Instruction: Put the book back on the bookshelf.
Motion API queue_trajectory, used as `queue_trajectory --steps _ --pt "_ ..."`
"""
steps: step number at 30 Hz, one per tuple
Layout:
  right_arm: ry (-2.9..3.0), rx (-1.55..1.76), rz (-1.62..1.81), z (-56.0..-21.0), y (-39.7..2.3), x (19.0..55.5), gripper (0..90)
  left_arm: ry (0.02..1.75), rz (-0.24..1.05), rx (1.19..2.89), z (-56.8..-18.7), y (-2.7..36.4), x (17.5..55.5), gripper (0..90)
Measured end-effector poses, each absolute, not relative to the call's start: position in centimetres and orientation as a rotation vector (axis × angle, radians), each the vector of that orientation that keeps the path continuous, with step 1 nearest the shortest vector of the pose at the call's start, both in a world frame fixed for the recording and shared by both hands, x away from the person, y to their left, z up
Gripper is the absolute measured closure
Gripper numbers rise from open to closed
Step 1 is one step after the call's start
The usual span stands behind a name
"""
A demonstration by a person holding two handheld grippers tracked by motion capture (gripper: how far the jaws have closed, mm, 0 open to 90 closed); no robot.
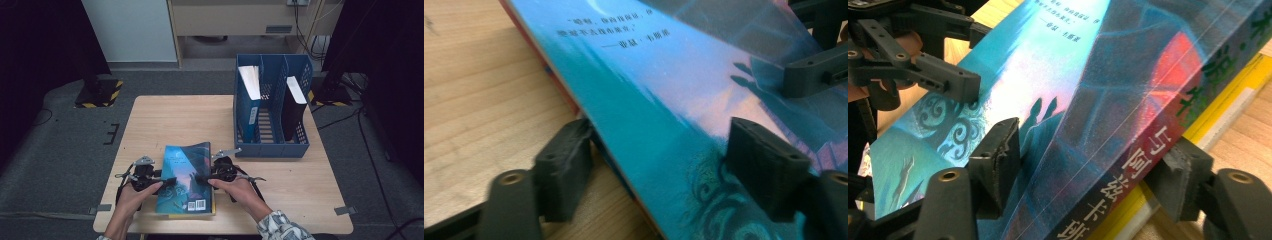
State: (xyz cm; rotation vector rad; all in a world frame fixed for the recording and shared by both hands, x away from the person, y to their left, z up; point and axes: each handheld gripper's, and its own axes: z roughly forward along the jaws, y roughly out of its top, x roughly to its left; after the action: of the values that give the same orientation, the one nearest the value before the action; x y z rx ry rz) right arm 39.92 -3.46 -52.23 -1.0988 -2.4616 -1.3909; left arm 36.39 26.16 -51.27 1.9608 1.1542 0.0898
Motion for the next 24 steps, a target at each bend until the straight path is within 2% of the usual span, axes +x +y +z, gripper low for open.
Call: queue_trajectory --steps 7,13,24 --pt "-2.413 -1.16 -1.356 -51.9 -3.6 40.4 44.8 1.153 0.126 1.996 -50.4 25.7 36.5 43.5" --pt "-2.444 -1.153 -1.349 -50.8 -3.1 40.4 51.7 1.156 0.125 2.021 -49.7 25.6 36.7 49.1" --pt "-2.509 -1.129 -1.354 -48.5 -2.6 40.6 56.9 1.155 0.151 1.996 -47.8 26.0 37.0 58.1"
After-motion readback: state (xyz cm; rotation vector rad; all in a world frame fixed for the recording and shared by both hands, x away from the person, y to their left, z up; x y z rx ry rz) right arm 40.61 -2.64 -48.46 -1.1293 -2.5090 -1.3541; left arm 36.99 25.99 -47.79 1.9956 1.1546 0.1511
